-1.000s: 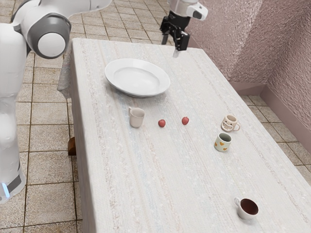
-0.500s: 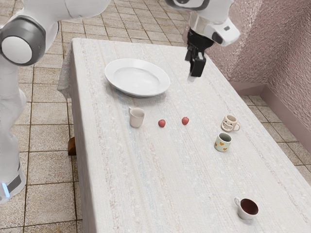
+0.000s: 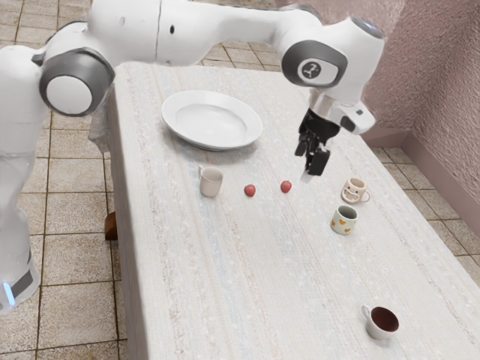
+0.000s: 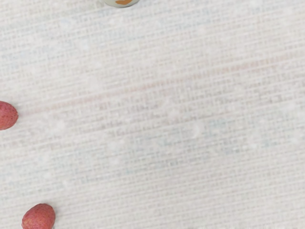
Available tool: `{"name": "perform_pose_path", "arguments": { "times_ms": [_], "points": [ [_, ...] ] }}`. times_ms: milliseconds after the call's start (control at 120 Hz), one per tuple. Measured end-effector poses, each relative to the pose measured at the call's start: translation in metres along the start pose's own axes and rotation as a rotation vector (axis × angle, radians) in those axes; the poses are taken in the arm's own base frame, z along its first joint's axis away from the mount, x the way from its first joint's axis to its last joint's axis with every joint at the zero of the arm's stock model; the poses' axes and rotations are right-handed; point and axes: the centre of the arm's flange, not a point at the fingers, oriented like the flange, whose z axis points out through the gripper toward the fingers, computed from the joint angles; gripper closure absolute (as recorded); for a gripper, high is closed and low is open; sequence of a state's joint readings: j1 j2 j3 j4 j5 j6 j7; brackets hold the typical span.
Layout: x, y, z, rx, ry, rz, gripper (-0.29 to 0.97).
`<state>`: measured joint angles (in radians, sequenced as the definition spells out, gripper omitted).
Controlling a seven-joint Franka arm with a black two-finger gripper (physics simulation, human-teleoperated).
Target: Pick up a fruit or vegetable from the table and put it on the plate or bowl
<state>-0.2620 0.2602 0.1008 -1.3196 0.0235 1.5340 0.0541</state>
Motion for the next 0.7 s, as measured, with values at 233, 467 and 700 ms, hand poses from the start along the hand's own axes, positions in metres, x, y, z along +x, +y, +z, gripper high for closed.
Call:
{"name": "perform_pose_path", "arguments": {
  "times_ms": [233, 467, 700],
  "points": [
    [-0.060, -0.038, 0.067, -0.083, 0.032, -0.014, 0.00],
    [-0.087, -0.048, 0.083, -0.111, 0.082, -0.027, 0.00],
    [-0.097, -0.081, 0.104, -0.115, 0.070, -0.081, 0.00]
  ]
}}
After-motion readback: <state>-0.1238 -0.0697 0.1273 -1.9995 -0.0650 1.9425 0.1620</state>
